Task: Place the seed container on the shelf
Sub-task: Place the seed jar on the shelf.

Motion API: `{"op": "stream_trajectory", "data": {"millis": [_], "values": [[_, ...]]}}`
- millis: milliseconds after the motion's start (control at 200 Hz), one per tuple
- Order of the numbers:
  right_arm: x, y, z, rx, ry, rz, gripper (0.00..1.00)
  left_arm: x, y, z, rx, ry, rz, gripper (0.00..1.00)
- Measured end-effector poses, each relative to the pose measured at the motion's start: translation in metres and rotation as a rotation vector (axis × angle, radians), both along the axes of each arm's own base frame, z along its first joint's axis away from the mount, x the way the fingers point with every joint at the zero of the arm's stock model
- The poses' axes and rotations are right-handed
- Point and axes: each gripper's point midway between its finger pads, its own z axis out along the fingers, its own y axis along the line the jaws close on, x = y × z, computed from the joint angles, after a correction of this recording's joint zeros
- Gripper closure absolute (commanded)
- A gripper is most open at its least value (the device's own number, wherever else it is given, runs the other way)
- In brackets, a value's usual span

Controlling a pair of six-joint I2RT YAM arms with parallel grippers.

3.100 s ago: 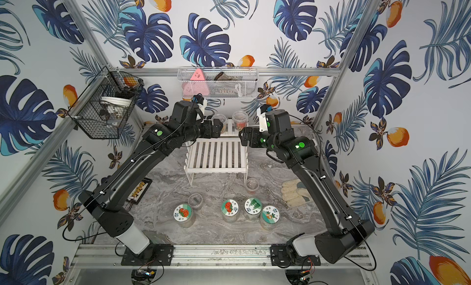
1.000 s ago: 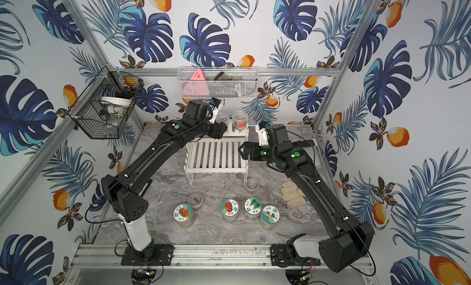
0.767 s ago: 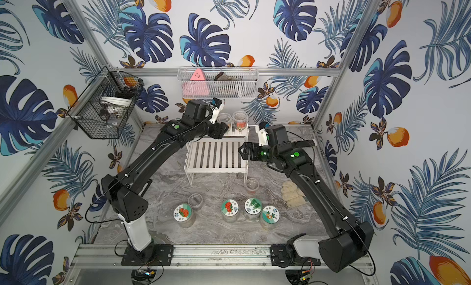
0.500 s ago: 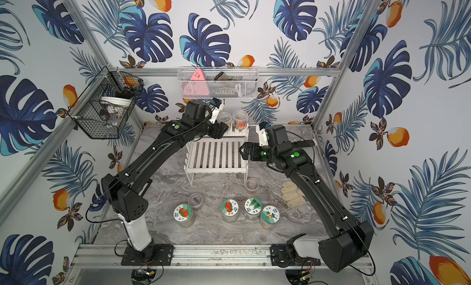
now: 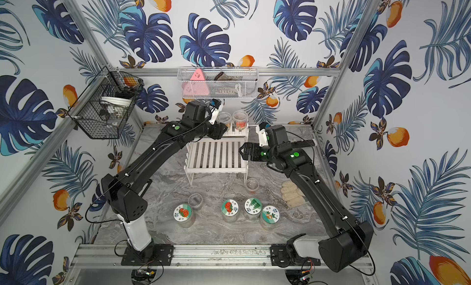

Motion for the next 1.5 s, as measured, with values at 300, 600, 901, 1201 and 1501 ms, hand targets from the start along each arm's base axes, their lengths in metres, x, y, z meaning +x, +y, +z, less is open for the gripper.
{"op": "stream_trajectory", "data": {"millis": [300,600,901,1201,1501], "values": [[0.000,-0.001,0.001,-0.001,-0.004,-0.003,0.01,0.000,0.002,0.004,-0.003,-0.011,0.011,0.34],[-0.001,-0.002,0.002,-0.001,-0.008,-0.006,0.01,-0.001,0.004,0.005,-0.007,-0.016,0.016,0.34],[-0.002,-0.003,0.004,-0.001,-0.014,-0.010,0.01,-0.003,0.006,0.006,-0.008,-0.018,0.018,0.35],[-0.003,-0.004,0.006,-0.001,-0.020,-0.013,0.00,-0.010,0.008,0.011,-0.015,-0.024,0.013,0.27],[-0.010,-0.009,0.004,-0.009,-0.018,-0.015,0.00,-0.035,0.018,0.009,-0.022,-0.008,-0.002,0.20]]}}
